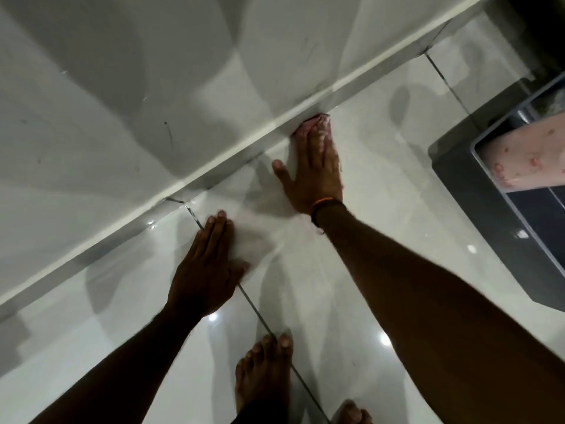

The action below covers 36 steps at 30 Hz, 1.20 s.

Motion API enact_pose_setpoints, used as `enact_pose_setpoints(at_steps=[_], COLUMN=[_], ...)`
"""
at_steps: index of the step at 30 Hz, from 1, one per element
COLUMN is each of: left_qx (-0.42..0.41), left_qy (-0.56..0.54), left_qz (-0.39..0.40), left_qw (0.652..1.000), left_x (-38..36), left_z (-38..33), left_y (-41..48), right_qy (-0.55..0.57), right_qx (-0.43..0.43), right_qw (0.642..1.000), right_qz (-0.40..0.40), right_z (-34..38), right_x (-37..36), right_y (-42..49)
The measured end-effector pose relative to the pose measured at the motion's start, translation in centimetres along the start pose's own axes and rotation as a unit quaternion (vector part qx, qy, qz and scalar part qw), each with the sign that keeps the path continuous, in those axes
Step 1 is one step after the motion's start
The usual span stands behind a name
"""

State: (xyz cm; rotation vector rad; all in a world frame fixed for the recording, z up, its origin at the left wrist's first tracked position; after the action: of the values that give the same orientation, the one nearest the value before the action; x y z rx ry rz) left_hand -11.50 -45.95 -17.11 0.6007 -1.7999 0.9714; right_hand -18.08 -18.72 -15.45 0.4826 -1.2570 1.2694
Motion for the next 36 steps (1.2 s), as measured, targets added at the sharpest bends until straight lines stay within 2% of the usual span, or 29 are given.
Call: enact_pose_setpoints(at_steps=[2,4,6,8,9,12,15,17,19,21,23,25,28,30,34,36], left_qx=[0.001,-0.003,-0.014,-0.011,-0.008,-0.009,0.008,0.009,0.004,0.0,-0.017,-0.013,-0.005,0.005,0.019,0.028], left_qy=[0.001,0.008,0.016,0.015,0.011,0.001,-0.014,-0.01,-0.007,-0.002,0.005,0.007,0.001,-0.007,-0.041,-0.038], left_qz=[0.008,0.009,0.002,-0.001,-0.005,-0.015,-0.025,-0.032,-0.038,-0.037,-0.044,-0.043,-0.029,-0.034,-0.035,-0.03], left_qw=[1.0,1.0,1.0,1.0,1.0,1.0,1.0,0.999,0.999,0.999,0.999,0.999,1.0,0.999,0.998,0.998], left_x=[0.2,0.3,0.2,-0.1,-0.3,-1.0,-1.8,-2.2,-2.4,-2.3,-2.3,-2.2,-1.9,-1.9,-1.8,-1.6], left_z=[-0.2,-0.1,-0.2,-0.3,-0.3,-0.2,-0.1,0.0,0.2,0.2,-0.2,-0.2,-0.5,-0.6,-1.4,-1.3], left_y=[0.0,-0.1,-0.1,-0.1,-0.1,0.0,0.0,0.0,0.0,-0.1,0.0,0.0,0.1,0.0,0.1,0.2], right_qy=[0.005,-0.036,-0.04,-0.053,-0.055,-0.034,-0.091,-0.09,-0.065,-0.073,-0.058,-0.04,-0.044,-0.055,-0.061,-0.024], right_qx=[-0.009,0.1,0.233,0.286,0.287,0.218,0.127,0.031,-0.017,0.018,0.103,0.185,0.213,0.189,0.027,0.016], right_qw=[1.0,0.994,0.971,0.955,0.956,0.975,0.985,0.993,0.997,0.996,0.992,0.982,0.976,0.98,0.998,1.0], right_qz=[0.015,0.013,0.043,0.046,0.027,-0.03,-0.067,-0.068,-0.048,-0.052,-0.048,-0.009,0.008,0.001,0.005,-0.003], right_z=[0.4,2.6,4.2,3.9,3.0,-1.8,-7.9,-10.7,-11.2,-9.8,-7.6,-5.5,-6.4,-8.3,-11.3,-10.1], right_x=[0.0,-1.8,-4.0,-4.6,-4.0,-0.5,3.5,5.6,6.8,6.3,4.2,1.9,1.9,3.6,6.2,6.2], right_y=[-0.1,-2.8,-6.2,-6.5,-5.4,-0.6,4.2,6.6,7.8,6.8,3.9,1.2,1.8,4.2,6.6,6.2])
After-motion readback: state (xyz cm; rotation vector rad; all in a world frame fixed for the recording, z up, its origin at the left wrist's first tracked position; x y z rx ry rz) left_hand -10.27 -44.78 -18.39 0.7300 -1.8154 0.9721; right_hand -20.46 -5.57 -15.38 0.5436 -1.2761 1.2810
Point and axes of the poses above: each hand's wrist, its own y-axis towards the middle knuckle, its own x-axis out of the back of the hand, z = x × y, the point moved 2 cm from there along y, towards the middle knuckle, and after that the axes turned 1 degree about z, right-handed, at the moved point
